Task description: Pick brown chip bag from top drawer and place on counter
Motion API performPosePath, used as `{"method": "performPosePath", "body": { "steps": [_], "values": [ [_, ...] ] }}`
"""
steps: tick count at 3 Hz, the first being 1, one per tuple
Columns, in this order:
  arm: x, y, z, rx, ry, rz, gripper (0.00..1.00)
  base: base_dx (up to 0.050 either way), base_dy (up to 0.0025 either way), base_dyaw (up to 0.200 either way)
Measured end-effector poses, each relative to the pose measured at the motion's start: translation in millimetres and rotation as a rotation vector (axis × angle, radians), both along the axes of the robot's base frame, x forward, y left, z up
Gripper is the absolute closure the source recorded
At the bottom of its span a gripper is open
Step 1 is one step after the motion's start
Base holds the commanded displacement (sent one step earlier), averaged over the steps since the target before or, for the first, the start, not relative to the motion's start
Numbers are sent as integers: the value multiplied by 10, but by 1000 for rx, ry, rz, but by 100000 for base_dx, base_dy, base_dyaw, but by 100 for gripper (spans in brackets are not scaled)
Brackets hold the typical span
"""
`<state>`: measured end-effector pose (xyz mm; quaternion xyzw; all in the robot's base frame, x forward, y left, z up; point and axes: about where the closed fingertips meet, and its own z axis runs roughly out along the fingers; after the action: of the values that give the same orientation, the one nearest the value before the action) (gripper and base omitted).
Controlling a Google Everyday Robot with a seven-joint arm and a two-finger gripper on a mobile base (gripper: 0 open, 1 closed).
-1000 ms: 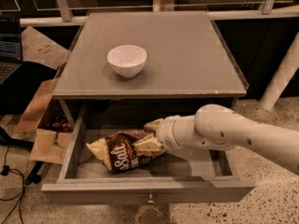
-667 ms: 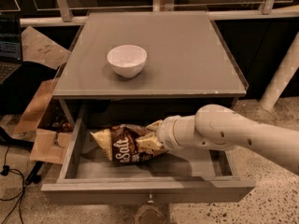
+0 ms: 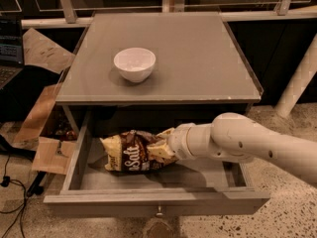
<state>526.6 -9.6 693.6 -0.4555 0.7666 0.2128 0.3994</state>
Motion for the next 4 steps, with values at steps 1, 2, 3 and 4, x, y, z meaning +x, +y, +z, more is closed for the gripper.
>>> {"method": "performPosePath", "body": {
  "steps": [1, 2, 3, 4],
  "values": [
    [-40, -103, 168, 16, -26, -22, 100, 0, 0, 0],
    [-90, -238, 427, 30, -58, -36, 100, 0, 0, 0],
    [-117, -331, 764, 32, -90, 10, 100, 0, 0, 0],
    [-249, -412, 1187, 32, -85, 93, 100, 0, 0, 0]
  ]
}}
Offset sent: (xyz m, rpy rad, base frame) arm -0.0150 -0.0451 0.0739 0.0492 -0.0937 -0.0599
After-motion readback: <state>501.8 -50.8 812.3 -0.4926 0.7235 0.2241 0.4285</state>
